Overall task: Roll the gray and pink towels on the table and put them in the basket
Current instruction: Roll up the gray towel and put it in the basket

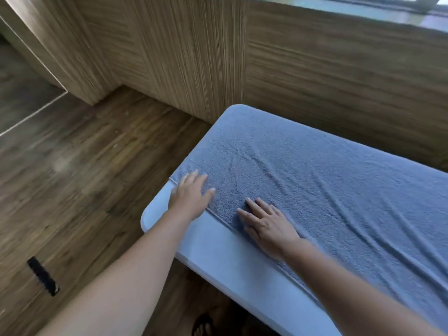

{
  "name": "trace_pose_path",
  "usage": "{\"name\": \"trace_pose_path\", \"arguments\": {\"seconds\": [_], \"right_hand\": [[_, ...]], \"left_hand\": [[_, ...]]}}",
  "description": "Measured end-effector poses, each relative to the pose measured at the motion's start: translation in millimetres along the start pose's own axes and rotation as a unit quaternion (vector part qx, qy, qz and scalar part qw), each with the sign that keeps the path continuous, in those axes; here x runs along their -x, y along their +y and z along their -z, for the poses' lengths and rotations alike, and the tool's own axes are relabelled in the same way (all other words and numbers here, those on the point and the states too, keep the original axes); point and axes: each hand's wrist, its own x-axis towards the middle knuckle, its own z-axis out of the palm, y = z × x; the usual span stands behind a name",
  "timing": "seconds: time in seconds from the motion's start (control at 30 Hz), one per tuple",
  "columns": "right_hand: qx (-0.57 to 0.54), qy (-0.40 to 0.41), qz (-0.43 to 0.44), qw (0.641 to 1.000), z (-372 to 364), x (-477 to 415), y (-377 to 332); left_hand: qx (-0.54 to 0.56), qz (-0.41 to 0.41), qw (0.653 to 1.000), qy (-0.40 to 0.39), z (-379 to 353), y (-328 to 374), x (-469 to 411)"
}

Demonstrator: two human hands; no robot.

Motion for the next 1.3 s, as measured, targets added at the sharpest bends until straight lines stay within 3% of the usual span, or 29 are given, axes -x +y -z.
{"name": "trace_pose_path", "arguments": {"seconds": [0.2, 0.37, 0.93, 1.0, 1.13, 1.3], "right_hand": [[0.068, 0.012, -0.032, 0.997, -28, -3, -2], [0.089, 0.039, -0.014, 0.995, -48, 16, -23], [0.067, 0.001, -0.015, 0.998, -72, 74, -128], [0.023, 0.028, -0.052, 0.998, -58, 77, -126], [-0.049, 0.159, -0.173, 0.971, -15, 121, -105], [-0.131, 0.347, -0.354, 0.859, 10, 264, -59]], "left_hand": [[-0.105, 0.025, 0.992, -0.062, -10, -32, -27], [-0.095, 0.023, 0.994, -0.047, -18, -64, 3], [-0.085, 0.022, 0.996, -0.018, -24, -145, 120], [-0.085, -0.004, 0.996, -0.011, -7, -134, 115], [-0.053, -0.105, 0.993, 0.014, 33, -66, 94], [-0.02, -0.273, 0.962, 0.018, 40, 83, 96]]}}
